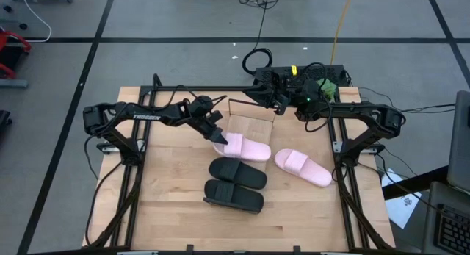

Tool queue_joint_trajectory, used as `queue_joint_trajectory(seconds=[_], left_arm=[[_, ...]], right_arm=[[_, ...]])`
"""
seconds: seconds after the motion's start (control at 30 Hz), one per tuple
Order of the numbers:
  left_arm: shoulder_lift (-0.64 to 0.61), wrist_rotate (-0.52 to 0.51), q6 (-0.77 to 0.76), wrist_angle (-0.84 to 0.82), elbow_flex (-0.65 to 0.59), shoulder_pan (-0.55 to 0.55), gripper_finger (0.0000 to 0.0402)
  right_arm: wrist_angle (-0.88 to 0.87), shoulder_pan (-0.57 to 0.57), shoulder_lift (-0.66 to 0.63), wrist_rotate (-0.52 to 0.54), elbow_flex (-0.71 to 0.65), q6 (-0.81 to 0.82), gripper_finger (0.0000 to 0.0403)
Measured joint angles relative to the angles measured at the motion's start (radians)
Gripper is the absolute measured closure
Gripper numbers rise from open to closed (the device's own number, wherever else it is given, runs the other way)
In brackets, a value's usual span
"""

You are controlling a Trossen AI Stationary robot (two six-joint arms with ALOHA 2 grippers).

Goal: Pick and place slides into the shelf
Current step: Put the left pink slide on the shelf

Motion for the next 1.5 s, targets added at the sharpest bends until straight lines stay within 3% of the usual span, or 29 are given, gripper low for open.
queue_joint_trajectory(seconds=[0.33,0.97,1.5], left_arm=[[0.0,-0.041,0.049,0.0,-0.001,0.012,0.0332],[0.0,-0.007,-0.003,-0.008,-0.001,-0.037,0.0332],[0.0,0.006,0.058,-0.083,-0.001,-0.015,0.0331]], right_arm=[[0.0,0.0,0.0,0.0,0.0,0.0,0.031],[0.0,0.0,0.0,0.0,0.0,0.0,0.031],[0.0,0.0,0.0,0.0,0.0,0.0,0.031]])
